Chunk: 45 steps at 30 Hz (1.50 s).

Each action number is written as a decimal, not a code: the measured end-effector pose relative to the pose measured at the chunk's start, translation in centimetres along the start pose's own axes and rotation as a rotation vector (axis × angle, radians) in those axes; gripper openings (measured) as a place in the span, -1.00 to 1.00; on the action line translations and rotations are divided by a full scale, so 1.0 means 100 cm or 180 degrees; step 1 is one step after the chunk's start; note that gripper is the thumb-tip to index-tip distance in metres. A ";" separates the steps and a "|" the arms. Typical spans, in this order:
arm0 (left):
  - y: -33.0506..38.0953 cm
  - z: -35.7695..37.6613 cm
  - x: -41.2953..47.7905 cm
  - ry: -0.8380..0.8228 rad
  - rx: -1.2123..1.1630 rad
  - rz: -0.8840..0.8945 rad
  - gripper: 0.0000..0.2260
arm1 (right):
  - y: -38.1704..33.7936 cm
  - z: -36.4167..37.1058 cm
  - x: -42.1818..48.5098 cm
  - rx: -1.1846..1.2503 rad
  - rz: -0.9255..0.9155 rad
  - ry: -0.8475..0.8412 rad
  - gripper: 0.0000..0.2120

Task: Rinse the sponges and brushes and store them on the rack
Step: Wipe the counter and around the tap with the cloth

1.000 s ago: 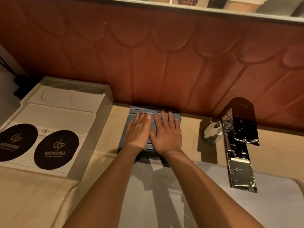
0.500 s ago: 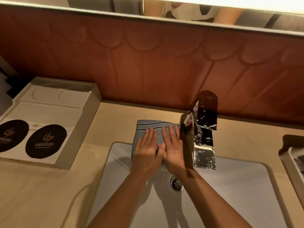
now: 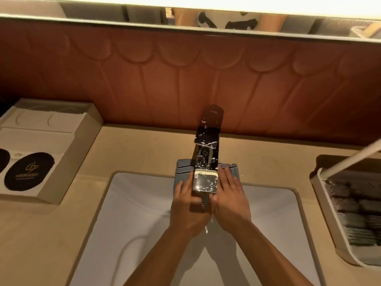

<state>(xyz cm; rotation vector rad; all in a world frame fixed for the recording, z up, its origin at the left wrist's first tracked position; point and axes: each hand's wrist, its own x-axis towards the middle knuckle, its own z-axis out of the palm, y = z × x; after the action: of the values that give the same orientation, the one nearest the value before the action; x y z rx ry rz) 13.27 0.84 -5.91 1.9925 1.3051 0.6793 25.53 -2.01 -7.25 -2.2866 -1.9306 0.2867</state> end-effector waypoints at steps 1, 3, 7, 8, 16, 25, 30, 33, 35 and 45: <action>0.010 0.003 -0.002 0.0088 -0.0309 -0.0281 -0.79 | 0.008 -0.007 0.000 -0.0107 0.0098 0.0050 -0.37; 0.022 0.014 0.000 -0.0237 -0.0245 -0.0528 -0.49 | 0.026 -0.011 -0.005 -0.0091 0.0201 -0.0213 -0.46; 0.033 0.039 0.012 -0.0938 -0.0073 -0.0186 -0.35 | 0.046 -0.022 -0.005 -0.0271 0.0174 -0.0194 -0.41; 0.035 0.044 0.016 -0.0980 -0.0210 -0.0095 -0.35 | 0.050 -0.023 -0.005 -0.0295 0.0234 -0.0199 -0.39; 0.046 0.052 0.045 -0.1031 0.0797 0.0442 -0.10 | 0.067 -0.042 0.008 -0.0300 0.0639 -0.0436 -0.45; 0.057 0.058 0.072 -0.1561 0.1218 0.0281 -0.52 | 0.071 -0.053 0.036 -0.0491 0.1012 -0.0916 -0.42; 0.060 0.062 0.087 -0.1700 0.1199 0.0212 -0.51 | 0.072 -0.053 0.047 -0.0498 0.1154 -0.0918 -0.42; 0.062 0.065 0.102 -0.1738 0.1098 0.0146 -0.51 | 0.079 -0.058 0.058 -0.0366 0.1165 -0.0969 -0.42; 0.066 0.068 0.110 -0.1758 0.1060 0.0089 -0.51 | 0.087 -0.060 0.066 -0.0241 0.1113 -0.0925 -0.45; 0.076 0.090 0.134 -0.1461 0.0967 -0.0066 -0.52 | 0.113 -0.052 0.091 -0.0136 0.0826 -0.0415 -0.43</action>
<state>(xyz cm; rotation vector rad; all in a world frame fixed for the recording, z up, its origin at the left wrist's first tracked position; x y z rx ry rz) 29.14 8.95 -5.11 2.1980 1.1907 -0.0024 39.04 5.15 -5.22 -2.6091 -1.7065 0.4362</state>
